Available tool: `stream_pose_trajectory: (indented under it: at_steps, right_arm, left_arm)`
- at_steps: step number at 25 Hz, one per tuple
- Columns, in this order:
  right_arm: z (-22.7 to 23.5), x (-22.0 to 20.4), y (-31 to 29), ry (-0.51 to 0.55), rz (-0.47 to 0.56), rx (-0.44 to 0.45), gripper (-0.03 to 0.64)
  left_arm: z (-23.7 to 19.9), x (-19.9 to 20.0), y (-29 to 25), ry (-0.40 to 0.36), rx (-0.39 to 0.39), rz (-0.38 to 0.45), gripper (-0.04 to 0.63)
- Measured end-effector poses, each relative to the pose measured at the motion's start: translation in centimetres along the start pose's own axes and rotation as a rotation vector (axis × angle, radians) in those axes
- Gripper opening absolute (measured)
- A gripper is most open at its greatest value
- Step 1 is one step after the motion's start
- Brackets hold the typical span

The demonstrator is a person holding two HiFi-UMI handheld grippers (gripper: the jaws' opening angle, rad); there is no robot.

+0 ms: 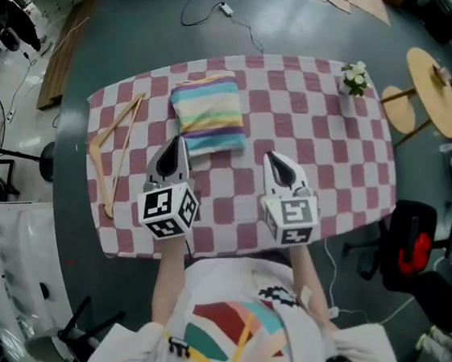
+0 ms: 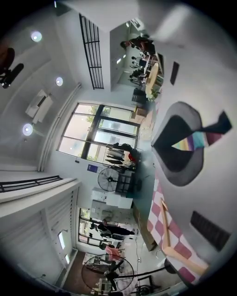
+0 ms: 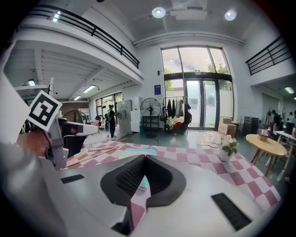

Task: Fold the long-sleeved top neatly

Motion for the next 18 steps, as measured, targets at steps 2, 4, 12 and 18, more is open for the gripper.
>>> stream_pose_trajectory:
  at_steps: [2, 4, 12, 18]
  right_arm:
    - [0.0, 0.3, 0.3, -0.016, 0.021, 0.006, 0.008]
    - [0.2, 0.6, 0.7, -0.024, 0.038, 0.007, 0.008]
    - [0.5, -0.1, 1.3, -0.049, 0.032, 0.008, 0.006]
    - [0.6, -0.3, 1.4, -0.064, 0.037, 0.007, 0.007]
  left_arm:
    - [1.5, -0.5, 1.1, -0.008, -0.027, 0.008, 0.008]
    - [2.6, -1.0, 1.4, -0.037, -0.04, 0.001, 0.008]
    - [2.9, -2.8, 1.6, -0.009, -0.035, -0.044, 0.006]
    - [2.5, -2.6, 2.2, -0.017, -0.021, -0.039, 0.006]
Point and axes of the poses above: the fingertips, and each gripper's own axes: y backward along the fingers, z to its right, x out of its top, the point moved 4 cm from there along y, backward along the fingers, and after that the axes turned 12 degrees about -z, right-handed, at the moved point
